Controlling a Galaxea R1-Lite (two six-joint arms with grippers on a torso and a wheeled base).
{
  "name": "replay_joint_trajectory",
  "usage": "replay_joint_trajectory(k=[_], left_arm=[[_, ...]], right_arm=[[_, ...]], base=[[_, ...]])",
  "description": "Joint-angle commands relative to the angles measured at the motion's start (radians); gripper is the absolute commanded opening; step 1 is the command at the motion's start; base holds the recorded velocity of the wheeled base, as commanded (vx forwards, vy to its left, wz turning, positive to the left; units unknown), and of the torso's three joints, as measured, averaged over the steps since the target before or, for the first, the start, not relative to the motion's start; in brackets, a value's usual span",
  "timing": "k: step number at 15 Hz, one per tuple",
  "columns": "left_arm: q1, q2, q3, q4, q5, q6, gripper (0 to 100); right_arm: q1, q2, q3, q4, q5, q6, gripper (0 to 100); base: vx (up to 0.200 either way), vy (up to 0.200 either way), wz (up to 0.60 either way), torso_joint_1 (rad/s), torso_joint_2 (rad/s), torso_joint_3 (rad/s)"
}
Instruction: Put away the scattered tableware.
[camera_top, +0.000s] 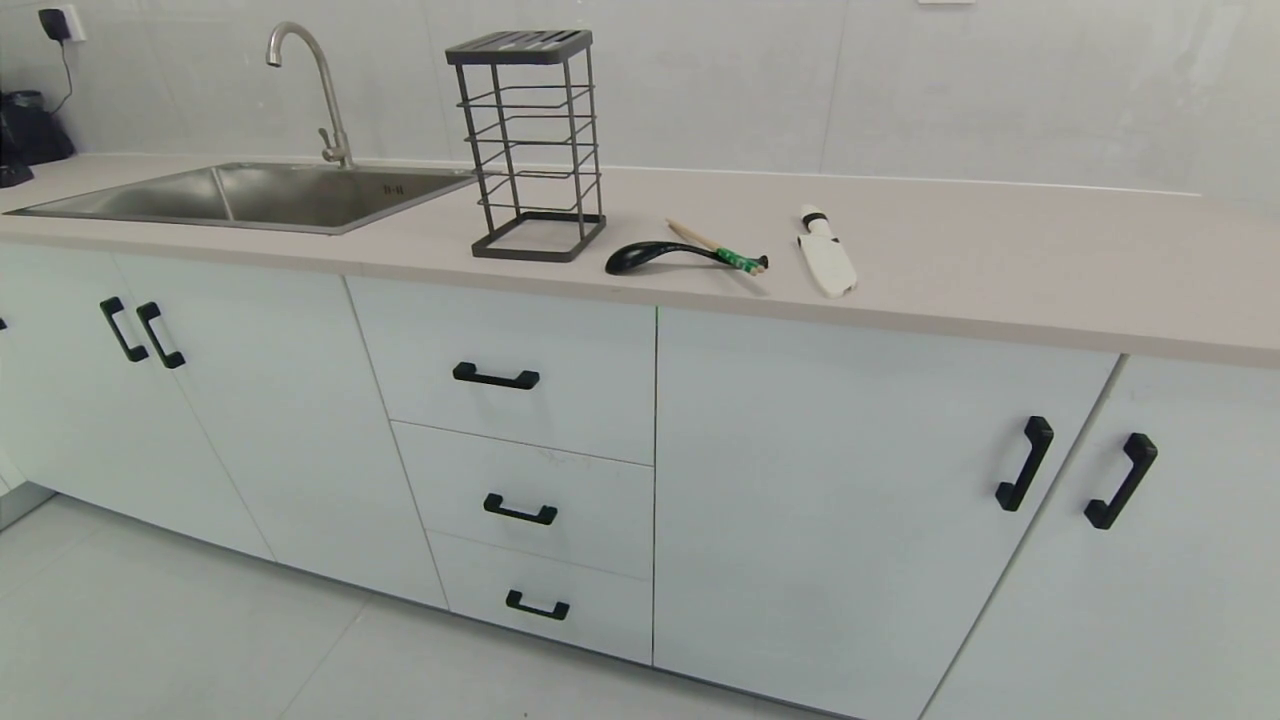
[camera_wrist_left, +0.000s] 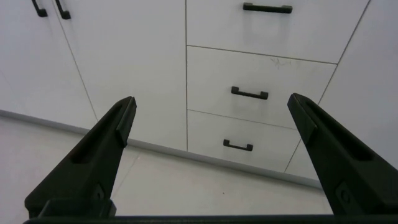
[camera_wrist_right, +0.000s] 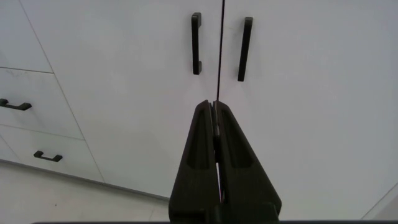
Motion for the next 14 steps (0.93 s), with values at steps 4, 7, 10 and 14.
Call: replay_joint_trajectory(k=[4,7,10,14], left_arm=[[0.0,0.0,0.0,0.001,-0.02,0.039,100],[0.0,0.0,0.0,0.003,-0.072,0.037,100],[0.002,0.0,0.0,0.003,-0.075,0.017,100],[0.002,0.003,-0.052,-0.048,-0.089,0.028,100]], right_arm=[[0.0,0.001,0.0,0.0,0.001,0.005,0],[0.0,0.001,0.0,0.001,0.001,0.007,0],[0.0,0.001,0.0,0.001,0.001,0.007,0],[0.0,0.001,0.0,0.001,0.001,0.007,0]], base=[[0.0,0.0,0.0,0.0,0.0,0.0],[0.0,0.0,0.0,0.0,0.0,0.0],[0.0,0.0,0.0,0.0,0.0,0.0],[0.0,0.0,0.0,0.0,0.0,0.0]])
